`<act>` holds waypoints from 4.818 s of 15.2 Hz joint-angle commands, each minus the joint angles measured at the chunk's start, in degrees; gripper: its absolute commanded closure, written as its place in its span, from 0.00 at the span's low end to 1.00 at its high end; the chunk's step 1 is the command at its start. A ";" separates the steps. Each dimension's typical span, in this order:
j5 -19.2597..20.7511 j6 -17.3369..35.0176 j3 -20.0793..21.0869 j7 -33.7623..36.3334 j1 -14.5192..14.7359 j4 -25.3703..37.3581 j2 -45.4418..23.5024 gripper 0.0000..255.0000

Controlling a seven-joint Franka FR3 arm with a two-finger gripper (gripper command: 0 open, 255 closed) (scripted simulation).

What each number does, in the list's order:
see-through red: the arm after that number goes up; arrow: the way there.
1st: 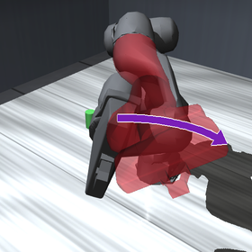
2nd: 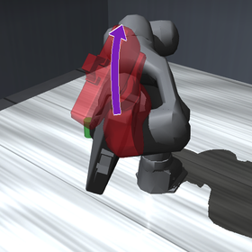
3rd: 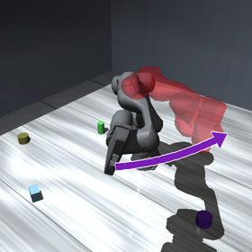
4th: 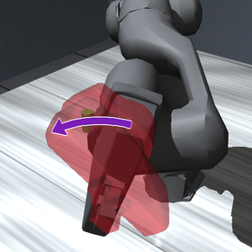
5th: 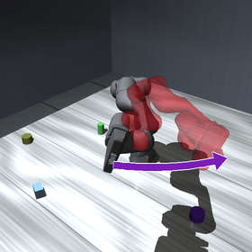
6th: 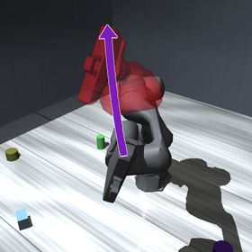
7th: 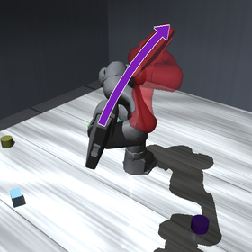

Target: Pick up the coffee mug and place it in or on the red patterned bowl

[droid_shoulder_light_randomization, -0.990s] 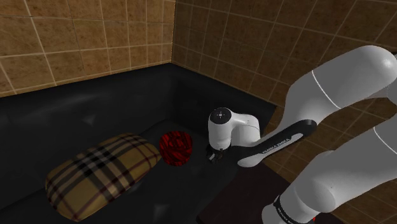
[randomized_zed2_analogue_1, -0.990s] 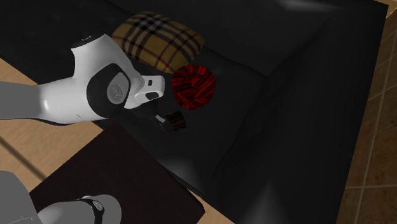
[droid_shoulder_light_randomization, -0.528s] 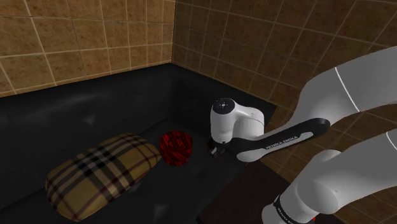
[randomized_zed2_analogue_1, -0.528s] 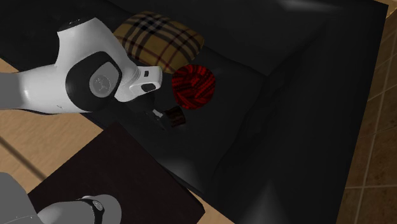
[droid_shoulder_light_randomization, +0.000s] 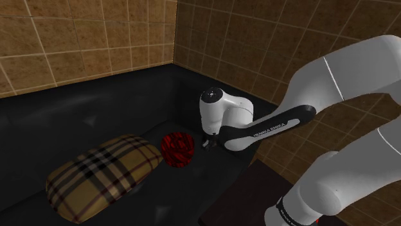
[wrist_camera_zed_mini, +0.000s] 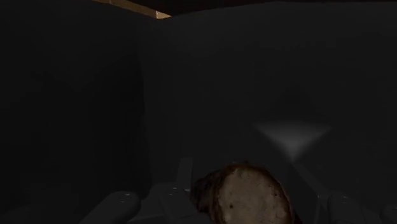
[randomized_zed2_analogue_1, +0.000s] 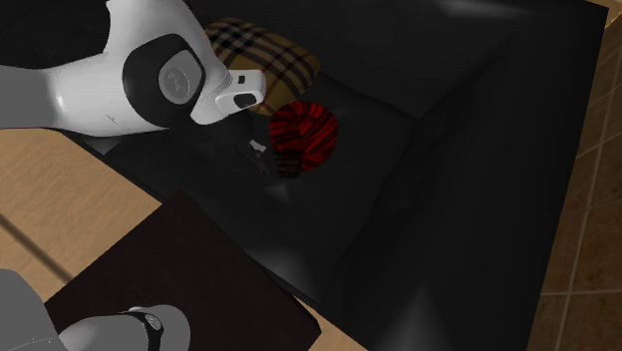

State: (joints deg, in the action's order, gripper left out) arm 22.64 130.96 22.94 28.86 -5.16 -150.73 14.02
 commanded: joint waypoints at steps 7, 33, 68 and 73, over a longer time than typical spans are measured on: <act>7.50 -5.60 2.29 6.05 -0.87 20.26 -18.96 1.00; -12.31 23.05 -6.12 -32.69 -11.20 6.25 -26.44 0.00; -24.20 3.64 -3.63 -41.50 -12.17 8.40 -8.00 1.00; -25.27 -0.59 -3.92 -42.38 -12.00 9.88 -5.12 1.00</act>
State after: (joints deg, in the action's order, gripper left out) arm -2.51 131.33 19.09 -13.36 -17.16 -141.40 8.50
